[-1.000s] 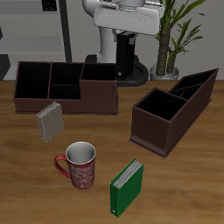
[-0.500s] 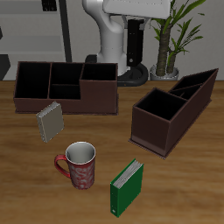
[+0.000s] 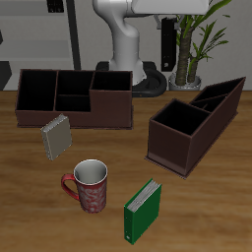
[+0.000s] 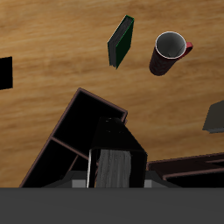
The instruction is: Place the black book into the left desk caddy's right compartment
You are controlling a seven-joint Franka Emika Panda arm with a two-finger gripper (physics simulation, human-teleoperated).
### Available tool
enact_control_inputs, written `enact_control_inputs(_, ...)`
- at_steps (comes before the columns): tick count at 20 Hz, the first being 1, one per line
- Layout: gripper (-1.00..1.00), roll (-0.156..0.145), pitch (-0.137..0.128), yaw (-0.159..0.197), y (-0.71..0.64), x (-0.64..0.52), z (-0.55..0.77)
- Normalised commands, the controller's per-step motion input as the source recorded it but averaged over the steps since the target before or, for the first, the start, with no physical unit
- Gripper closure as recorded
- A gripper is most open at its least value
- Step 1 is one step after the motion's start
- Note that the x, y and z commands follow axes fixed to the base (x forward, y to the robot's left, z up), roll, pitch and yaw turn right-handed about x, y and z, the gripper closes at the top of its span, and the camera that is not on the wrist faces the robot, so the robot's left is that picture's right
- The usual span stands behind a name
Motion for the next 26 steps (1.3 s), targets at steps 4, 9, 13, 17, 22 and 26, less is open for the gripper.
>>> enact_control_inputs(4, 1.00, 0.009, 0.017, 0.004, 0.26, 0.17, -0.06)
enact_control_inputs(9, 1.00, 0.001, 0.029, 0.003, 0.21, 0.23, -0.09)
enact_control_inputs(13, 1.00, -0.002, 0.018, -0.010, 0.08, 0.17, -0.05)
enact_control_inputs(17, 1.00, -0.002, 0.014, 0.008, 0.05, 0.08, -0.04)
enact_control_inputs(22, 1.00, 0.016, -0.013, 0.008, 0.14, 0.06, 0.09)
enact_control_inputs(26, 1.00, 0.006, -0.010, 0.004, 0.09, 0.08, 0.02)
